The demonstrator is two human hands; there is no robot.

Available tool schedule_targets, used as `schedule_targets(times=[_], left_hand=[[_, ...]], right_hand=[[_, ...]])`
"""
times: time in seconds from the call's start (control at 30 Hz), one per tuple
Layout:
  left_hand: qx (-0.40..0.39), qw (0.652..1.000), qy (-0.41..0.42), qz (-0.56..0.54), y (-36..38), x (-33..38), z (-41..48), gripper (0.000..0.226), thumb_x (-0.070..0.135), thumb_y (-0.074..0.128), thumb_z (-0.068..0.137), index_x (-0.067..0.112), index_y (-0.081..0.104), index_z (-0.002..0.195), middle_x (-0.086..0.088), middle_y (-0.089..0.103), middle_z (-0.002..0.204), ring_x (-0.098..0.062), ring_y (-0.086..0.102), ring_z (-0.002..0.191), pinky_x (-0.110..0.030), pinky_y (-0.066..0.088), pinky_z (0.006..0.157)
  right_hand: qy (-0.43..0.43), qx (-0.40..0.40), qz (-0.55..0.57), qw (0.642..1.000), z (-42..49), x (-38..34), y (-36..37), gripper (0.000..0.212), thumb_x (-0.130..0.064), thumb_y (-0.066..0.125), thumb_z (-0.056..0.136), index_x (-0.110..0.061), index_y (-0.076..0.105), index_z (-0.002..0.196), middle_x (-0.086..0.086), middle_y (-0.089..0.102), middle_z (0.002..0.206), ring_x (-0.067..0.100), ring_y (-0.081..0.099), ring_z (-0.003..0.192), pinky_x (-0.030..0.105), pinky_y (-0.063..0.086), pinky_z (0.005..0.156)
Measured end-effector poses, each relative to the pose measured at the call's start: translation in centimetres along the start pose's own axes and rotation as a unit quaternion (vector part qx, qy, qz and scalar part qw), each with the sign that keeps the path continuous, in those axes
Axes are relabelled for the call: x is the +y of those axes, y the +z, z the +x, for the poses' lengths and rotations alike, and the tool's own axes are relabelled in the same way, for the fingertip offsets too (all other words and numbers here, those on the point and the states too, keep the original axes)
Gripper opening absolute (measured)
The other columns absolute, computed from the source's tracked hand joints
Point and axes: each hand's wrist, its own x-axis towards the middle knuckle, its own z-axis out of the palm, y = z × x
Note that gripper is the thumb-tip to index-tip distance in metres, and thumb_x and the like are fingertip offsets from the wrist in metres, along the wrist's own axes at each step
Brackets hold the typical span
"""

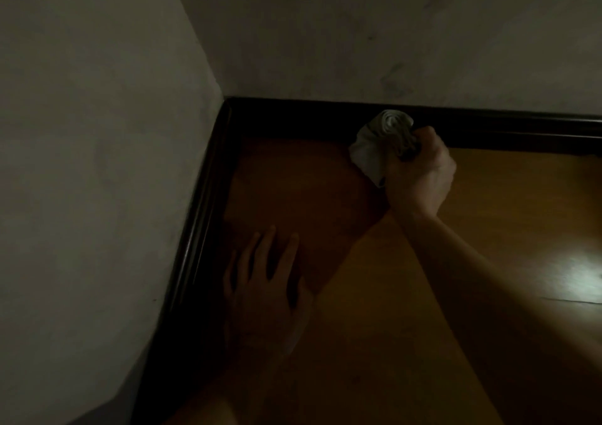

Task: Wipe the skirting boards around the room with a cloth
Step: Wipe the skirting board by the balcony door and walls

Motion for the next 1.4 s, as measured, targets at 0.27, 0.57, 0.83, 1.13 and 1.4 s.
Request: schedule_targets(times=[0.27, 0.57, 0.83, 1.13, 1.4], left_hand=[[0.005, 1.000, -0.001, -0.004, -0.1, 0.1, -0.1, 0.064, 0.050, 0.045, 0.086, 0.035, 0.048, 0.148, 0.000, 0.037, 0.159, -0.029, 0.035, 0.144, -0.057, 0.029, 0.111], [-0.004, 1.000, -0.003, -0.008, 0.2, 0.0, 0.0, 0.064, 0.050, 0.044, 0.087, 0.038, 0.044, 0.150, 0.001, 0.035, 0.160, -0.028, 0.031, 0.145, -0.059, 0.029, 0.111], [0.010, 1.000, 0.003, -0.017, 0.0, 0.0, 0.0, 0.063, 0.049, 0.047, 0.086, 0.034, 0.049, 0.147, -0.001, 0.038, 0.160, -0.030, 0.036, 0.144, -0.058, 0.031, 0.111], [-0.010, 1.000, -0.007, -0.005, -0.7, 0.5, 0.0, 0.068, 0.054, 0.049, 0.082, 0.036, 0.047, 0.148, 0.000, 0.036, 0.160, -0.030, 0.034, 0.145, -0.059, 0.029, 0.111], [-0.011, 0.999, -0.002, -0.030, -1.9, 1.7, 0.1, 0.064, 0.056, 0.047, 0.087, 0.028, 0.053, 0.143, -0.009, 0.041, 0.156, -0.035, 0.036, 0.143, -0.064, 0.030, 0.110]], right_hand=[[-0.037, 0.000, 0.007, 0.999, 0.6, 0.9, -0.4, 0.024, -0.036, 0.061, 0.084, -0.015, 0.051, 0.084, 0.006, 0.060, 0.086, 0.029, 0.058, 0.079, 0.033, 0.036, 0.058], [-0.042, -0.010, -0.010, 0.999, 1.0, 1.6, -1.2, 0.024, -0.033, 0.062, 0.083, -0.018, 0.043, 0.079, 0.000, 0.051, 0.081, 0.026, 0.054, 0.073, 0.030, 0.029, 0.058], [-0.106, -0.050, -0.004, 0.993, 0.1, -1.6, 1.6, 0.026, -0.034, 0.065, 0.083, -0.010, 0.054, 0.087, 0.007, 0.058, 0.087, 0.030, 0.057, 0.073, 0.032, 0.031, 0.054], [-0.083, -0.046, -0.011, 0.995, 2.2, 2.7, -1.4, 0.028, -0.035, 0.061, 0.083, -0.011, 0.049, 0.085, 0.008, 0.056, 0.085, 0.031, 0.054, 0.072, 0.031, 0.029, 0.055], [-0.067, -0.108, -0.027, 0.992, 3.8, 2.7, -3.9, 0.024, -0.026, 0.065, 0.084, -0.006, 0.058, 0.094, 0.014, 0.061, 0.094, 0.038, 0.059, 0.081, 0.040, 0.045, 0.057]])
